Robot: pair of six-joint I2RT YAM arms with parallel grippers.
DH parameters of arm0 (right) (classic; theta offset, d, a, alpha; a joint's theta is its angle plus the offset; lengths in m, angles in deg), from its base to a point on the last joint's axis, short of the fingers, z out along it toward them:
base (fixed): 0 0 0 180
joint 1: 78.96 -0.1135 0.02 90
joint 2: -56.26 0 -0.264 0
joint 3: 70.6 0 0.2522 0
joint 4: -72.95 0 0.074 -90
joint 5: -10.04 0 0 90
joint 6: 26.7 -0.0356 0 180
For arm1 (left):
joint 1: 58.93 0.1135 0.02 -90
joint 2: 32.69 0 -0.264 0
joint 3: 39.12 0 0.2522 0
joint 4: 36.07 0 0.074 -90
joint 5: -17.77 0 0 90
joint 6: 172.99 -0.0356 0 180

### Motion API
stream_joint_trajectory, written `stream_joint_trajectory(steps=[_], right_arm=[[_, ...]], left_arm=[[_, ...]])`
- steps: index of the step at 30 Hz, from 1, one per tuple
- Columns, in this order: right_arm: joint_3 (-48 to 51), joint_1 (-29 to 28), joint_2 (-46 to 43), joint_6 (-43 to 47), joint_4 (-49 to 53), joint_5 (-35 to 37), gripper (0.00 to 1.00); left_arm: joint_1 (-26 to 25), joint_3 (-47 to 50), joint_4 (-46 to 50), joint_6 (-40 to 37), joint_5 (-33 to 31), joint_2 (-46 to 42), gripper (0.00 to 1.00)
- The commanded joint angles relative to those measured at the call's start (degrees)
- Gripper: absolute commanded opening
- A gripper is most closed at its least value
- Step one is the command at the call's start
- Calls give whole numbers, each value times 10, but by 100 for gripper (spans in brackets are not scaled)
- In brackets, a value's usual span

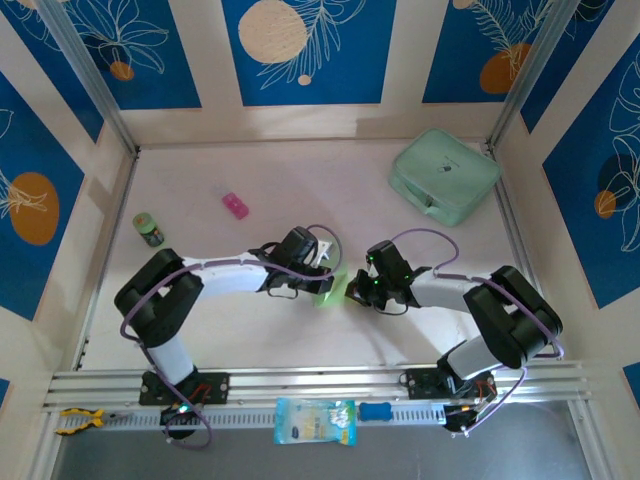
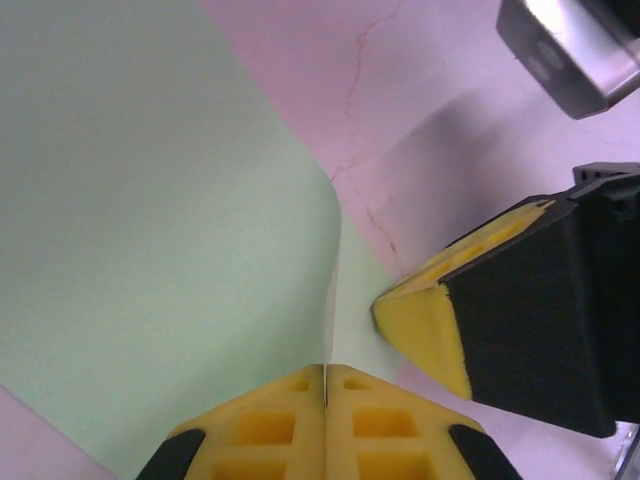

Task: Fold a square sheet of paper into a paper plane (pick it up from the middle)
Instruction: Fold the triangle a second time at the center of the table.

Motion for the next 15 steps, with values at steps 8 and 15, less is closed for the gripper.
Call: stream_joint_trajectory(steps=[8,15], right_arm=[[-22,-21,-11,-17,66,3,1],[-28,-21,-13,-7,39,-1,1]], left_arm=[[7,-14,23,-25,15,4,0],[6,-15,24,-27,19,5,0]])
